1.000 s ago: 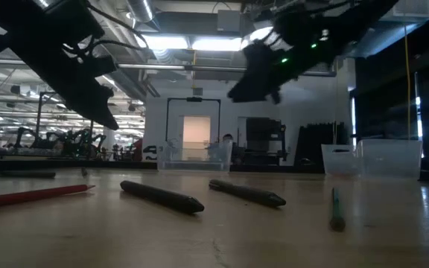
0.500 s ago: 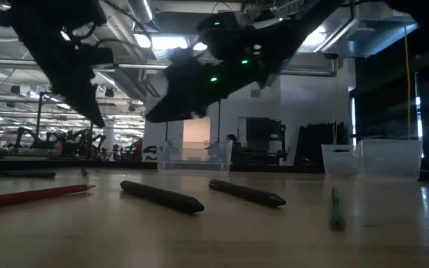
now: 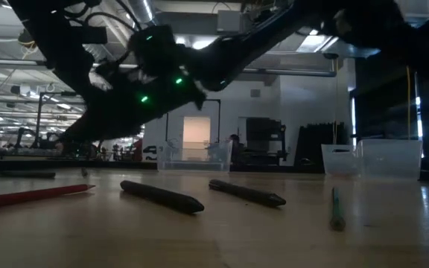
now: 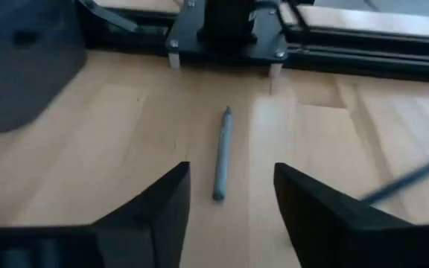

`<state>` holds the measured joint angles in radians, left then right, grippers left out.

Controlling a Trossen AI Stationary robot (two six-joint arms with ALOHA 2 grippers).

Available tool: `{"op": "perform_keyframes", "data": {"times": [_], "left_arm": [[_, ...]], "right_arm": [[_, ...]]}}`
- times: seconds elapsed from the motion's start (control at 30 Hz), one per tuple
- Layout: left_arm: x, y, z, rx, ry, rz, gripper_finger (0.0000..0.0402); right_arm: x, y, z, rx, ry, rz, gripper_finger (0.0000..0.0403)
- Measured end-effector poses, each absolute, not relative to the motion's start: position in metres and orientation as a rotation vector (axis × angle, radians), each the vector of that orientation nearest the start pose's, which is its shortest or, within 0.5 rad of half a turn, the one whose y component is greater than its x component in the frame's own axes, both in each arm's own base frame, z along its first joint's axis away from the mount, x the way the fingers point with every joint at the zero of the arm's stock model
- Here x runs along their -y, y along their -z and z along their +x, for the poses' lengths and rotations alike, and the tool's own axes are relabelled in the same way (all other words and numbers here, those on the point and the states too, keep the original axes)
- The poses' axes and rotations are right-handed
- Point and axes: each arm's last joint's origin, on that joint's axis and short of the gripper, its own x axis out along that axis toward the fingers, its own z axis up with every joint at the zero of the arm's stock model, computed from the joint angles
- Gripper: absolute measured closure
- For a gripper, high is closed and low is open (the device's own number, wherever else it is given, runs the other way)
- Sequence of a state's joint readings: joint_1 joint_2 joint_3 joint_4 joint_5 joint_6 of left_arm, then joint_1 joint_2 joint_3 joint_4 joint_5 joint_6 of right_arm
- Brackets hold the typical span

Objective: Sort crayons/erasers/pens/pencils in bins
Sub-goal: Put the gray crayon into the right transparent bin

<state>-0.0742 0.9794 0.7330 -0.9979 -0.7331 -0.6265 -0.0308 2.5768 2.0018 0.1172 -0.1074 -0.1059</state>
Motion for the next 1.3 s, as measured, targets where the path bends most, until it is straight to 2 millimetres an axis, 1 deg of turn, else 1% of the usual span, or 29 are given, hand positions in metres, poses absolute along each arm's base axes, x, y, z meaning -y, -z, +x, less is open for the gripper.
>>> {"op": "perform_keyframes", "data": {"times": [0.1,0.2,0.4,0.6,0.83,0.93,1.13,1.23,1.3], "left_arm": [[-0.008,-0.237,0.155,-0.917,-0.894,-0.044,0.0282],[-0.008,-0.236,0.153,-0.926,-0.903,-0.047,0.0282],[-0.009,-0.237,0.153,-0.911,-0.929,-0.033,0.0282],[-0.010,-0.237,0.153,-0.875,-0.971,-0.026,0.0282],[-0.010,-0.238,0.153,-0.851,-0.994,-0.033,0.0282],[-0.010,-0.238,0.153,-0.829,-1.010,-0.041,0.0282],[-0.010,-0.238,0.153,-0.827,-1.014,-0.047,0.0282],[-0.010,-0.238,0.152,-0.845,-1.005,-0.056,0.0282],[-0.010,-0.237,0.151,-0.851,-1.012,-0.062,0.0282]], "right_arm": [[0.013,-0.105,0.578,-0.505,-0.111,-0.093,0.0188],[0.013,-0.094,0.585,-0.546,-0.116,-0.099,0.0190],[0.017,-0.083,0.594,-0.516,-0.109,-0.096,0.0220],[0.019,-0.080,0.592,-0.538,-0.110,-0.092,0.0267],[0.019,-0.080,0.591,-0.555,-0.144,-0.098,0.0360],[0.021,-0.079,0.591,-0.562,-0.141,-0.097,0.0393],[0.031,-0.079,0.590,-0.568,-0.135,-0.046,0.0393],[0.042,-0.083,0.587,-0.586,-0.163,-0.007,0.0398],[0.045,-0.086,0.586,-0.598,-0.176,0.026,0.0398]]}}
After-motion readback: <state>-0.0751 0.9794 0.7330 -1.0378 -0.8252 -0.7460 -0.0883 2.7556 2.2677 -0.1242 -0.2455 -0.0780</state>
